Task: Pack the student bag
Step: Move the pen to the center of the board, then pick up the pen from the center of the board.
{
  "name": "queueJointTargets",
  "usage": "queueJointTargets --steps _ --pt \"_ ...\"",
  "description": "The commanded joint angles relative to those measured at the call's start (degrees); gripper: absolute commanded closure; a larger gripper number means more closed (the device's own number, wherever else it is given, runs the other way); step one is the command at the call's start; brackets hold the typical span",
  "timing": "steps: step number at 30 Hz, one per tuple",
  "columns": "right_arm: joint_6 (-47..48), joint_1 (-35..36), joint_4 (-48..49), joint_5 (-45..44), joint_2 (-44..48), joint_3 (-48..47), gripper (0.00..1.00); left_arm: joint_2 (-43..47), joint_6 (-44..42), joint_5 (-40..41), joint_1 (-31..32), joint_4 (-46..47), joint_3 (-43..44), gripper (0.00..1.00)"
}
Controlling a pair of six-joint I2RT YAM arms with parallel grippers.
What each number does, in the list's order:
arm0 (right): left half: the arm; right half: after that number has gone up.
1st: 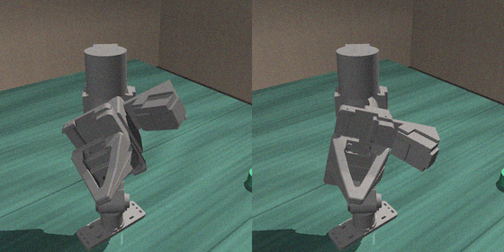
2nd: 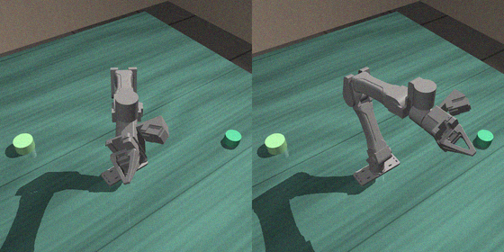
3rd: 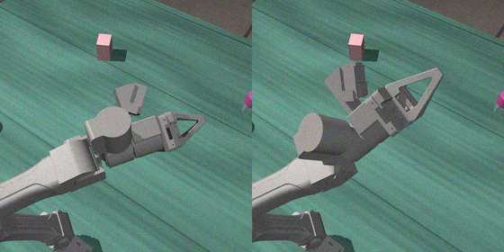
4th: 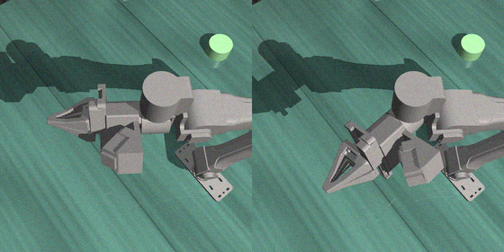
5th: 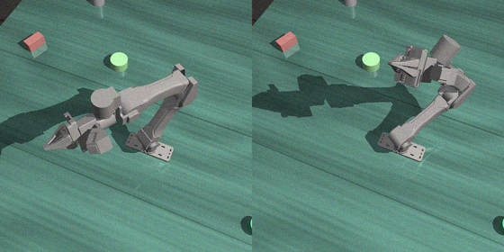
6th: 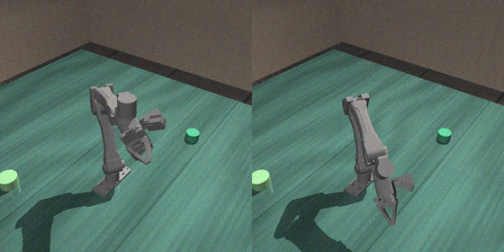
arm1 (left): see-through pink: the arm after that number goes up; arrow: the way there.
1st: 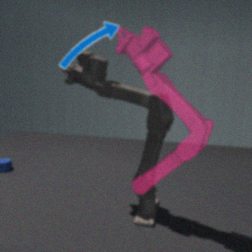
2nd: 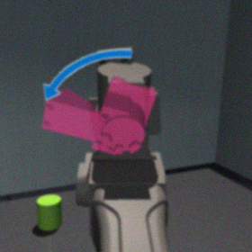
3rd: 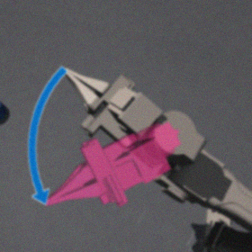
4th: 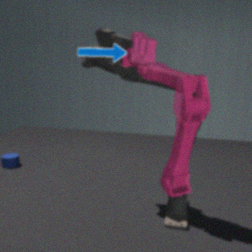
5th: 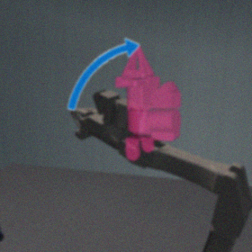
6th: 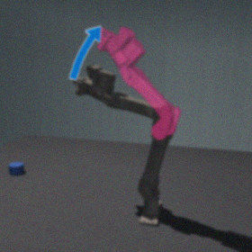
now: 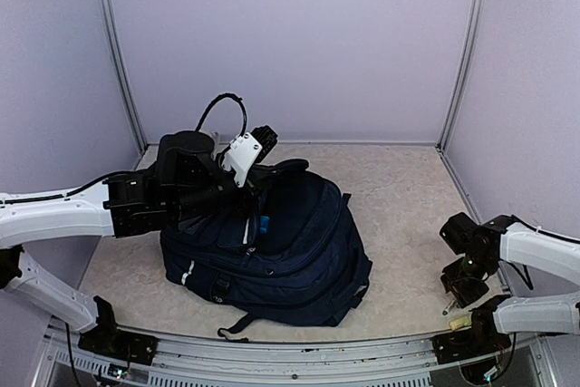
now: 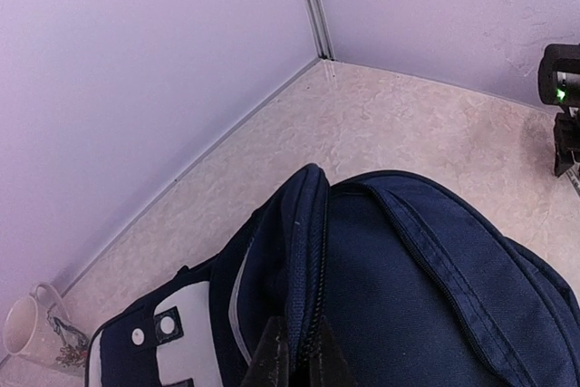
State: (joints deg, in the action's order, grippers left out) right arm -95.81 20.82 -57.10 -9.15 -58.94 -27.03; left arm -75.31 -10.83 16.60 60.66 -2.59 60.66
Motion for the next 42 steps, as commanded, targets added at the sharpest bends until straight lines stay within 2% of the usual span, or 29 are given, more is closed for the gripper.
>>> queueJointTargets --steps 1,3,9,13,16,21,24,28,34,38,42 --pt "-1.3 -0.5 3.7 -0.4 -0.8 0.5 0.5 2.3 -1.8 -0.8 -0.7 7.2 0.4 1.0" --pt "-0.2 -0.5 5.0 -0.7 -3.7 0.4 0.51 2.0 -1.9 -0.9 -0.7 6.8 0.6 1.0" --pt "8.0 -0.8 12.9 -4.3 -9.2 0.0 0.77 2.3 -2.2 -0.6 -0.7 6.7 0.6 1.0" --pt "20.7 -0.8 22.8 -0.5 -12.5 -1.1 0.93 1.9 -2.3 -0.9 -0.8 7.0 0.8 1.0" --pt "28.4 -0.8 28.1 4.3 -16.1 -2.9 1.0 1.5 -2.4 -0.7 -0.9 6.8 0.9 1.0" --pt "40.2 0.6 31.1 11.2 -23.4 -7.9 1.0 1.9 -2.3 -0.8 -1.0 6.6 0.9 1.0" --pt "44.0 3.1 28.7 12.0 -26.4 -13.1 1.0 1.7 -2.4 -0.6 -1.2 6.6 0.9 1.0" --pt "45.7 8.0 25.3 7.4 -23.6 -20.7 1.0 1.1 -1.6 -0.8 -1.7 6.1 1.5 1.0" --pt "44.2 16.3 29.3 6.9 -16.7 -29.6 1.0 -1.2 -0.7 -1.5 -3.3 3.9 4.0 1.0" --pt "42.9 26.0 40.4 8.1 -15.4 -33.9 1.0 -1.3 0.6 -1.5 -4.5 3.1 5.2 1.0" --pt "35.9 32.0 55.6 13.7 -19.2 -33.2 1.0 -1.2 1.3 -2.4 -4.8 3.4 5.6 1.0"
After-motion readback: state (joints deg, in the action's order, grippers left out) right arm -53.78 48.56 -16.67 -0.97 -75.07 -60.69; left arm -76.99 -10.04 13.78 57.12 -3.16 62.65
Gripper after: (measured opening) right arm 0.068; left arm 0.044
